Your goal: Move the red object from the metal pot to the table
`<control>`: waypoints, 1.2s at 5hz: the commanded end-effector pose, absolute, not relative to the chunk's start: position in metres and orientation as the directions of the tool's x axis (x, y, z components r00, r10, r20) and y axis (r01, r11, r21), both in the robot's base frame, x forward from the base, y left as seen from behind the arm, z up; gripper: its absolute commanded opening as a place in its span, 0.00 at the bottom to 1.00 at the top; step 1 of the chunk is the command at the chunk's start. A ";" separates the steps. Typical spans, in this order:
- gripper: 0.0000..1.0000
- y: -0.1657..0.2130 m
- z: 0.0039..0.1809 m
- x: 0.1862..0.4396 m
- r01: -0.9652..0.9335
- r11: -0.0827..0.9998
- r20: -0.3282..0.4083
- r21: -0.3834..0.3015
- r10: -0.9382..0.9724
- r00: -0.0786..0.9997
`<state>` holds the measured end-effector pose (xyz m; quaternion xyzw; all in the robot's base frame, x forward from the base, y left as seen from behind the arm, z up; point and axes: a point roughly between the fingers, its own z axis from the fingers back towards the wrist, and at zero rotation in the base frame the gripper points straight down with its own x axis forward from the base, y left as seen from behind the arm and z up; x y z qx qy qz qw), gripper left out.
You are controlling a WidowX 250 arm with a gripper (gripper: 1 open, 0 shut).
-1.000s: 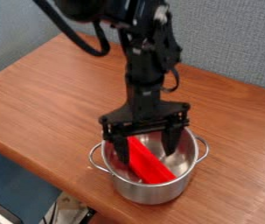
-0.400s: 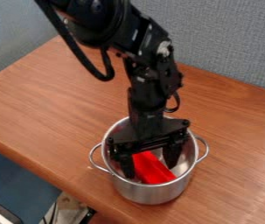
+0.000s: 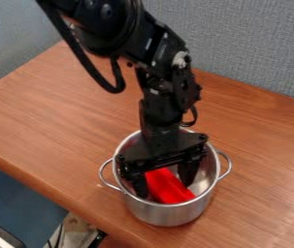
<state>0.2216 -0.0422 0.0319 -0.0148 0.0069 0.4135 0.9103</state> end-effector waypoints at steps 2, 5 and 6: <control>1.00 -0.042 0.037 0.225 -0.745 0.667 0.010 -0.038 0.745 0.667; 1.00 -0.040 0.038 0.226 -0.747 0.663 0.034 -0.041 0.748 0.662; 1.00 -0.040 0.039 0.226 -0.745 0.665 0.040 -0.044 0.747 0.664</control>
